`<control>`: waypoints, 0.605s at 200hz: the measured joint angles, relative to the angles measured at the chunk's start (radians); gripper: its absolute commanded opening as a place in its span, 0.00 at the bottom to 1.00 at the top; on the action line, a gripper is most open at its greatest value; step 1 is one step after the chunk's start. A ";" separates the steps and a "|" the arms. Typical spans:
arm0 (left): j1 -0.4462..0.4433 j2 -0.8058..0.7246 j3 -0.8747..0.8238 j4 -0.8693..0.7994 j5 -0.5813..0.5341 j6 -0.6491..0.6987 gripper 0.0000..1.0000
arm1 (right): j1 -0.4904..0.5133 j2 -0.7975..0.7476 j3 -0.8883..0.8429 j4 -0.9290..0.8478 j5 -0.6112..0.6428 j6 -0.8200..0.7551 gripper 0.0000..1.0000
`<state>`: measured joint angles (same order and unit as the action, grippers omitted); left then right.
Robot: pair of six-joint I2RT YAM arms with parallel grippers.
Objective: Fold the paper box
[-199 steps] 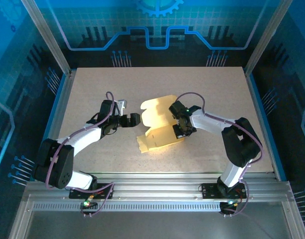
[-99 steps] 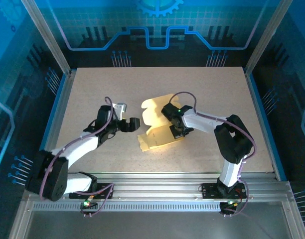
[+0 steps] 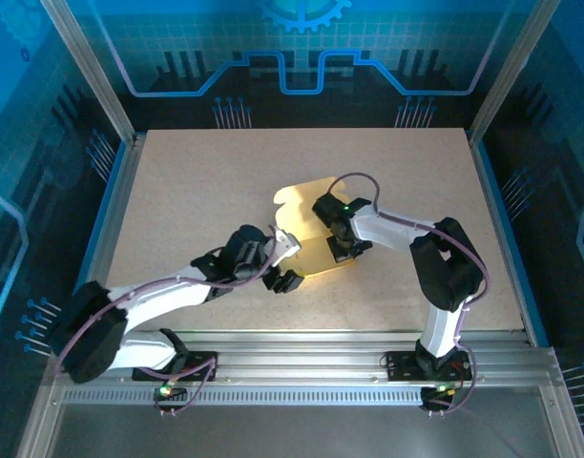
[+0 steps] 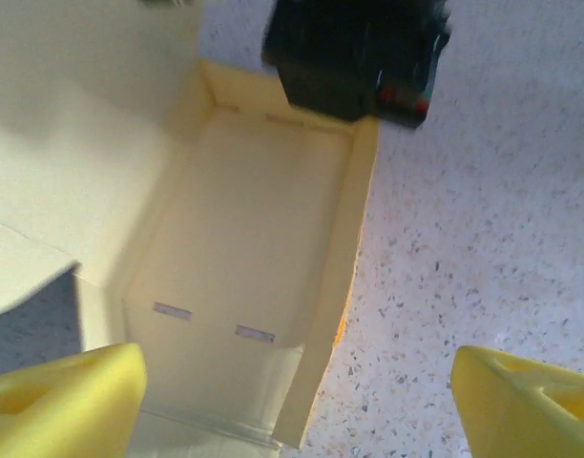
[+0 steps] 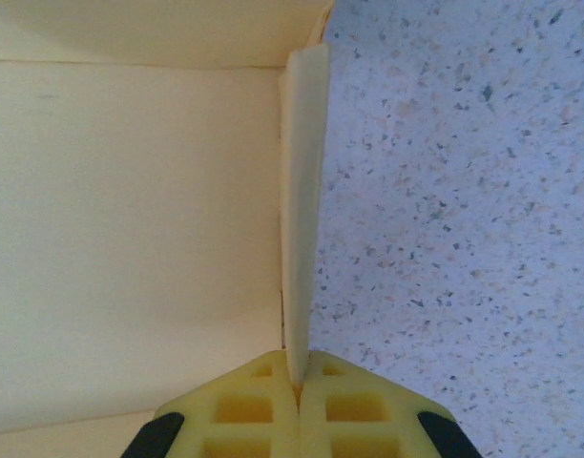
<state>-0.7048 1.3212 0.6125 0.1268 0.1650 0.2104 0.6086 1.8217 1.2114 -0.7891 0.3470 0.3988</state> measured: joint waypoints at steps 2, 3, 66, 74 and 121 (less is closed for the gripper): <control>-0.001 0.012 0.004 -0.003 0.000 0.001 0.76 | -0.005 -0.002 -0.001 0.002 -0.011 -0.003 0.01; 0.000 0.019 0.007 -0.004 0.000 0.003 0.76 | -0.006 -0.003 -0.001 0.003 -0.014 -0.005 0.01; -0.027 0.265 0.162 -0.017 0.007 0.125 0.60 | -0.100 -0.035 -0.028 0.067 -0.222 -0.025 0.01; -0.031 0.288 0.171 -0.017 0.006 0.134 0.58 | -0.100 -0.035 -0.028 0.074 -0.236 -0.026 0.01; -0.034 0.385 0.214 -0.021 -0.016 0.162 0.36 | -0.100 -0.034 -0.032 0.102 -0.301 -0.037 0.01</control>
<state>-0.7391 1.7065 0.8261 0.1059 0.1493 0.3725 0.5083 1.7882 1.1790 -0.6868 0.0463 0.3614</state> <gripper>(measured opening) 0.426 0.047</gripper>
